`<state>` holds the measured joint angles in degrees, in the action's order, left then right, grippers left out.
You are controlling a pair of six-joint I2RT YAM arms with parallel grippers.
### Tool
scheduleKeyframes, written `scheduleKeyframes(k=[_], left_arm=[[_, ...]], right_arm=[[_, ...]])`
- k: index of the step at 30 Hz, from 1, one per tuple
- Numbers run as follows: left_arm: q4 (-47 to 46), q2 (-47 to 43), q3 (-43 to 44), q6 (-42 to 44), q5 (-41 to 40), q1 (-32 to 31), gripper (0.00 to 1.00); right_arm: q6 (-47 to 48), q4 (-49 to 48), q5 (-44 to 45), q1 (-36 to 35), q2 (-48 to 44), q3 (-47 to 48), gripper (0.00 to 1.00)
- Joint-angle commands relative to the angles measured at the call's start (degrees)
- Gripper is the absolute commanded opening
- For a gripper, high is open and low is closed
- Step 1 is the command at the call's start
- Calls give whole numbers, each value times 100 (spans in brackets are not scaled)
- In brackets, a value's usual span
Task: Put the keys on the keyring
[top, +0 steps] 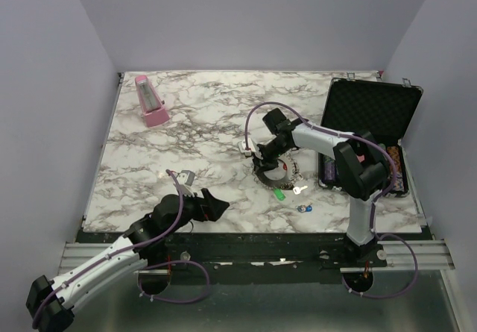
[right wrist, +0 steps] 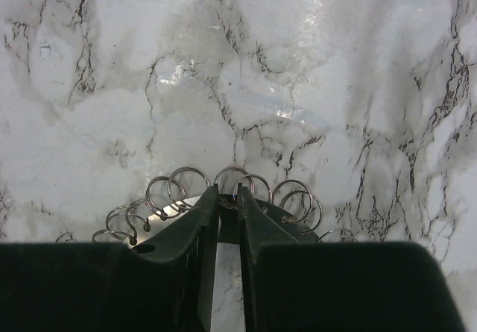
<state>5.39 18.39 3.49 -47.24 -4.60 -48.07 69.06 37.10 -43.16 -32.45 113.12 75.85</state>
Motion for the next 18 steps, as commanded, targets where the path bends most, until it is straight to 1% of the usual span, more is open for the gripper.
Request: scheduleKeyframes(k=[1,6,8,10,14,18], left_arm=[[-99,59,-103,-22,-111,26,99],[-126,86,-94,-4,-102,35,99],[-126,68,-85,-4,-102,26,99],[-126,68,-94,-13,-94,35,99],[-161,85,-94,-13,-67,35,99],[-214,156,-68,-4,-41,35,99]], right_arm=[[3,-115,325,-25,105,35,23],[-15,-151,404,-34,114,26,24],[-24,-160,466,-34,88,26,29],[-33,-151,414,-34,9,26,32],[-15,-36,308,-34,-115,131,32],[37,25,317,-34,87,263,31]])
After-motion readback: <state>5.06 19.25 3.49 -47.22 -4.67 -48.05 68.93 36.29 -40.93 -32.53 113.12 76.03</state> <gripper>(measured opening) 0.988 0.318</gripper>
